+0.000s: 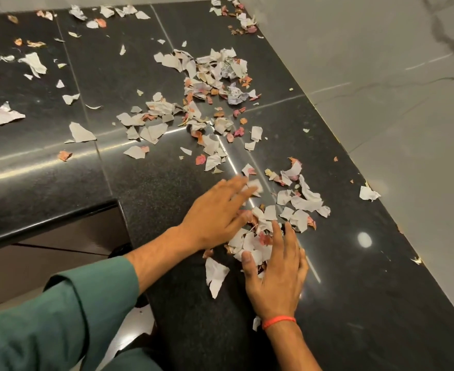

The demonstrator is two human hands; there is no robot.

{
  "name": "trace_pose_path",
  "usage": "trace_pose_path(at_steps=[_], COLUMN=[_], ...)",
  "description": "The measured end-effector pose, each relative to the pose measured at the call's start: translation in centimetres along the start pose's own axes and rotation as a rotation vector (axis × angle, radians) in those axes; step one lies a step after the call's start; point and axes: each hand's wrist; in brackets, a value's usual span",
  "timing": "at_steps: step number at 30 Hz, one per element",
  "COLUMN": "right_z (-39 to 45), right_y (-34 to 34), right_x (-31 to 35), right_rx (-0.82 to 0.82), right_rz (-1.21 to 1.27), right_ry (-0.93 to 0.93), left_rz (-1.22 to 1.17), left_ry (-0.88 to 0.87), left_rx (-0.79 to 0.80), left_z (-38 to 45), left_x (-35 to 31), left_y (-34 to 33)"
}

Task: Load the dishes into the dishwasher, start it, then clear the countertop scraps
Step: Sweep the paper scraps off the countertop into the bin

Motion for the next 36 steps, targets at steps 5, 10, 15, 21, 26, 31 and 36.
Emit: trace_pose_path(at_steps=[5,10,15,21,26,31,36], right_z=[0.0,-0.1,0.0,0.0,0.0,0.0,-0.2], right_y=[0.2,0.4,0.3,0.3,0.1,0.2,0.2], right_x=[0.2,0.2,0.2,0.1,0.1,0.0,0.0], right_rx=[-0.035,-0.045,-0.015,-0.016,-0.065,-0.083,-0.092], right_rz=[0.068,0.078,0.079,0.099,0.175,0.198,0.212], right_ry=[-0.006,-0.002,-0.012,-0.012,-0.033,-0.045,-0.046], left_rz=[-0.171,-0.377,-0.331,0.103,0.072,0.049,0.029], left_ry=[-0.266,-0.068,0.157,-0.149,-0.028,0.02,0.022], left_rx=[0.203,0.011,-0.048,0.185,0.176,0.133,0.103], left_z=[-2.6,-6.0,-11.1,-12.3,-10.0,-9.7,-9.7], left_x=[-1.2,-1.5,-1.0,-2.6,-4.1,-4.4,-4.3], left_y=[0.3,1.4,1.7,0.1,-1.3,-1.6,-1.3])
Point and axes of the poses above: each hand's wrist, its own z-axis towards the middle knuckle, its own y-axis out of the back of the hand, x = y × z, and after that the axes turned 8 degrees about y, right-handed
